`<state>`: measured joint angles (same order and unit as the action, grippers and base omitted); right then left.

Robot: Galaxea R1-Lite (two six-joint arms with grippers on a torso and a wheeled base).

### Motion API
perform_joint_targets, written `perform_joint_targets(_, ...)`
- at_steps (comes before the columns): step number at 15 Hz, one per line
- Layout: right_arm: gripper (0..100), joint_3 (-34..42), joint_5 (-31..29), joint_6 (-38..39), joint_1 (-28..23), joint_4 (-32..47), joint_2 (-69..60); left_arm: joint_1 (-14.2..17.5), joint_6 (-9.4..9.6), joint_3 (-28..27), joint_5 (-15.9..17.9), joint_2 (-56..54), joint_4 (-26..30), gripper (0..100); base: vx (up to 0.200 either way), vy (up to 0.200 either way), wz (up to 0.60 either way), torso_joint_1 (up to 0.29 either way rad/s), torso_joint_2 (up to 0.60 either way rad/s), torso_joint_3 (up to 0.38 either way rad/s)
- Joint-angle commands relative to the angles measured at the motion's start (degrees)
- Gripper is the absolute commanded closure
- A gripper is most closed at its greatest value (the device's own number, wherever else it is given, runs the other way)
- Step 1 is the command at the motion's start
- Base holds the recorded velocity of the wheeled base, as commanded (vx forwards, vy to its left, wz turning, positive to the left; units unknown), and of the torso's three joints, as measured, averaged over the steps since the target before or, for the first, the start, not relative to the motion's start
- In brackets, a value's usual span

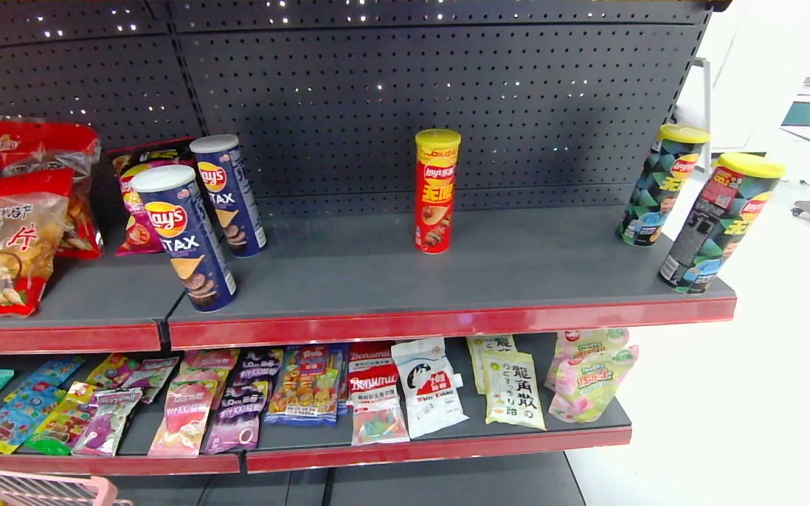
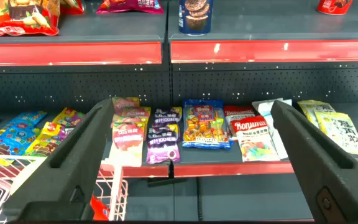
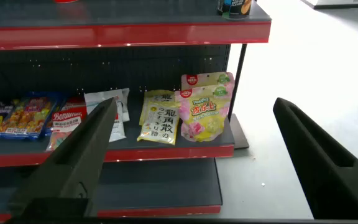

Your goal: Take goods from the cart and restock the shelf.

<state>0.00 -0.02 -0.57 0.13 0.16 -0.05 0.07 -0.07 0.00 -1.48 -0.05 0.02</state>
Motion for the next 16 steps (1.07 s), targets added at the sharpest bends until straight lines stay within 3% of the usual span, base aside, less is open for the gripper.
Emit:
perform_joint_targets(1, 0, 0.0, 0.0, 0.0, 0.0, 0.0, 0.0, 0.0, -0.01, 0.0, 0.0, 0.0, 0.0, 0, 0.0, 0.0, 0.0, 0.0, 0.0, 0.0)
perform_joint_targets(4, 0, 0.0, 0.0, 0.0, 0.0, 0.0, 0.0, 0.0, -0.01, 0.0, 0.0, 0.0, 0.0, 0, 0.0, 0.0, 0.0, 0.0, 0.0, 0.0)
perform_joint_targets(16, 0, 0.0, 0.0, 0.0, 0.0, 0.0, 0.0, 0.0, -0.01, 0.0, 0.0, 0.0, 0.0, 0, 0.0, 0.0, 0.6, 0.004, 0.0, 0.002)
